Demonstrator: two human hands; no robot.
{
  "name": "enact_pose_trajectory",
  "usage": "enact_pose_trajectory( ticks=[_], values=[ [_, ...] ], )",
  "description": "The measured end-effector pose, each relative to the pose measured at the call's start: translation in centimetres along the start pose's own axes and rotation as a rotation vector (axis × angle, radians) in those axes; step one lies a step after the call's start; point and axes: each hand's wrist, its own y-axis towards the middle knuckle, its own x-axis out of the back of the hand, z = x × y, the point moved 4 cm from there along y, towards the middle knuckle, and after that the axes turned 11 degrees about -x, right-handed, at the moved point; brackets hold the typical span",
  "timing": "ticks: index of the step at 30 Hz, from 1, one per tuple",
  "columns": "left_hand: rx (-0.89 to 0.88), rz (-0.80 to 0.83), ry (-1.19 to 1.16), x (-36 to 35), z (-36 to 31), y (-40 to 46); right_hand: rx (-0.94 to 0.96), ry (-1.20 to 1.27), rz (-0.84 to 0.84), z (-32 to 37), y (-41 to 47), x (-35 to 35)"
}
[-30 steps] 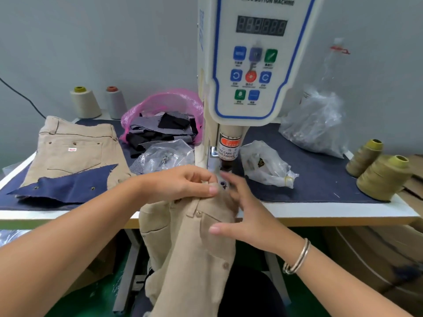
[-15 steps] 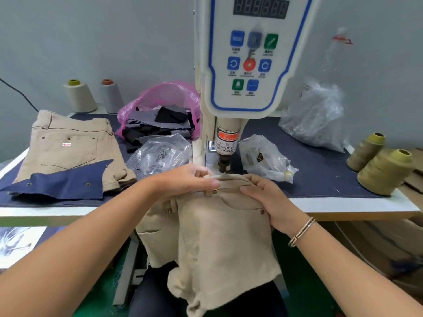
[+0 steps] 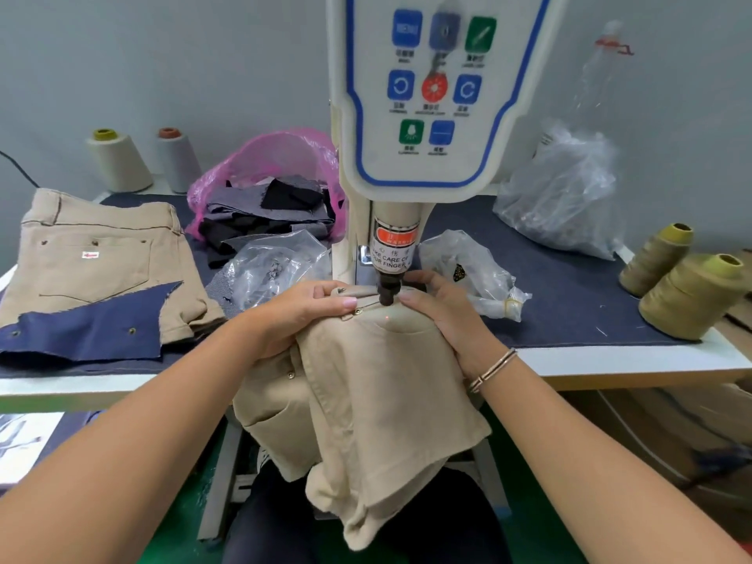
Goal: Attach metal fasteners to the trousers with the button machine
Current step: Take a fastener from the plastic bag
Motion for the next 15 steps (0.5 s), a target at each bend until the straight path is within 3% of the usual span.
enact_pose_trajectory(
  ticks=[7, 13, 15],
  values=[
    [0.014, -0.017, -0.133, 0.6, 1.2, 0.7, -0.075, 0.189, 0.058, -0.8, 1.3, -0.1],
    [0.015, -0.035, -0.169, 1.1, 1.5, 0.8, -0.005, 0.200, 0.321, -1.0, 0.6, 0.7],
    [0.017, -0.036, -0.168, 1.1, 1.5, 0.8, 0.026, 0.188, 0.340, -1.2, 0.2, 0.9]
  ],
)
